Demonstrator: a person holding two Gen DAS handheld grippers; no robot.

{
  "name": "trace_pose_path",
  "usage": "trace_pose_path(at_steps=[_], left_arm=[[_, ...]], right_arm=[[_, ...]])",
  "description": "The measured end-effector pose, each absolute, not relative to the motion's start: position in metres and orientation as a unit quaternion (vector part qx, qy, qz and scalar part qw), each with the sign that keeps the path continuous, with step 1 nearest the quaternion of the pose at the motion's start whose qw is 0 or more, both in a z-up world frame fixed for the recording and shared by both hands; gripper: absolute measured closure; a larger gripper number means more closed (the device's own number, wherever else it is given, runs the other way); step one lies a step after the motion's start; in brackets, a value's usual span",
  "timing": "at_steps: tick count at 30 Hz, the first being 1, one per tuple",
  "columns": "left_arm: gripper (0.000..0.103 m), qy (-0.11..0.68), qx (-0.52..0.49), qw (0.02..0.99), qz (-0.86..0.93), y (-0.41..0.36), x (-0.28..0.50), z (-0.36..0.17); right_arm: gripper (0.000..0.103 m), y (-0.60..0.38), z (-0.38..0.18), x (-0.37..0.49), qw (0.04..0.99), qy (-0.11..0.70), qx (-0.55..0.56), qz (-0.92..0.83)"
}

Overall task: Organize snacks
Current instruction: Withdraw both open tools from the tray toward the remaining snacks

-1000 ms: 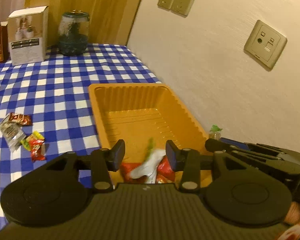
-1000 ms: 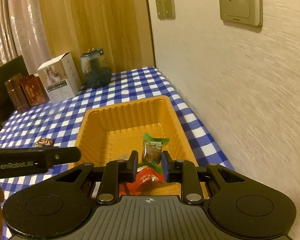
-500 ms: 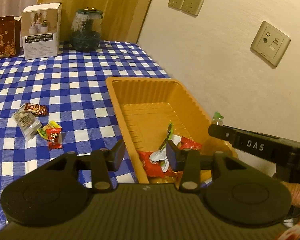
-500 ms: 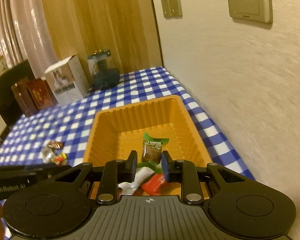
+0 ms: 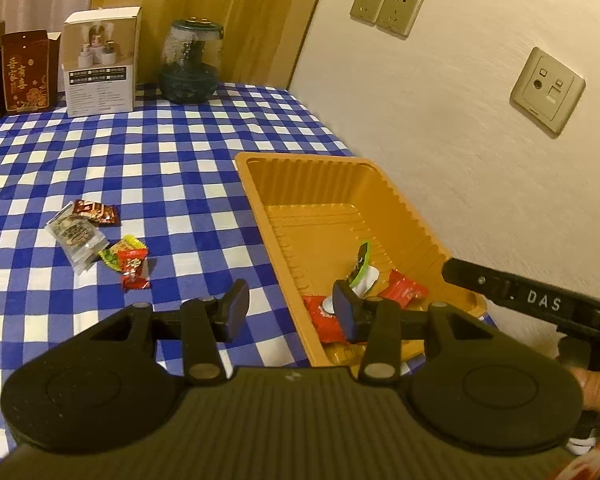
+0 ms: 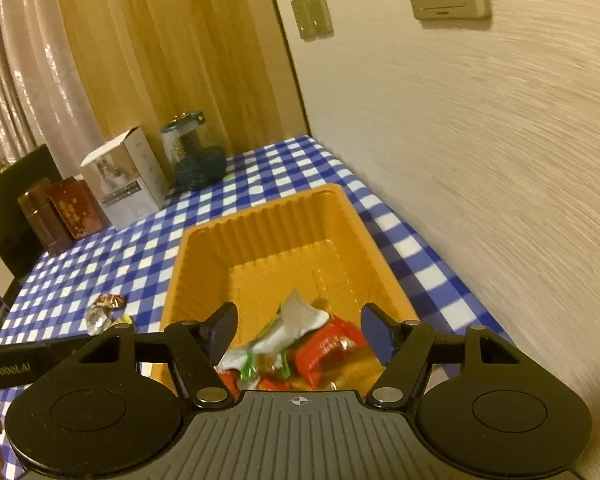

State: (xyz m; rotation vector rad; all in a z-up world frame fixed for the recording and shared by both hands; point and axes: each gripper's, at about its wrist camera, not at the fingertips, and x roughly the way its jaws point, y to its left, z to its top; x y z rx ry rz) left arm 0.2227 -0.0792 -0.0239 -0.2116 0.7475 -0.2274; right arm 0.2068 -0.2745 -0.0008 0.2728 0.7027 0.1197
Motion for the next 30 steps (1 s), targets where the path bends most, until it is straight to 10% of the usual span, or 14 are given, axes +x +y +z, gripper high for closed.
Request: trace_pose_path(at_steps=[30], left_arm=[[0.05,0.336,-0.106,0.936,-0.011,0.034,0.116,0.002]], right_arm=[[0.035,-0.188,0.03,0.127,0.925,0.332,0.154,0.106]])
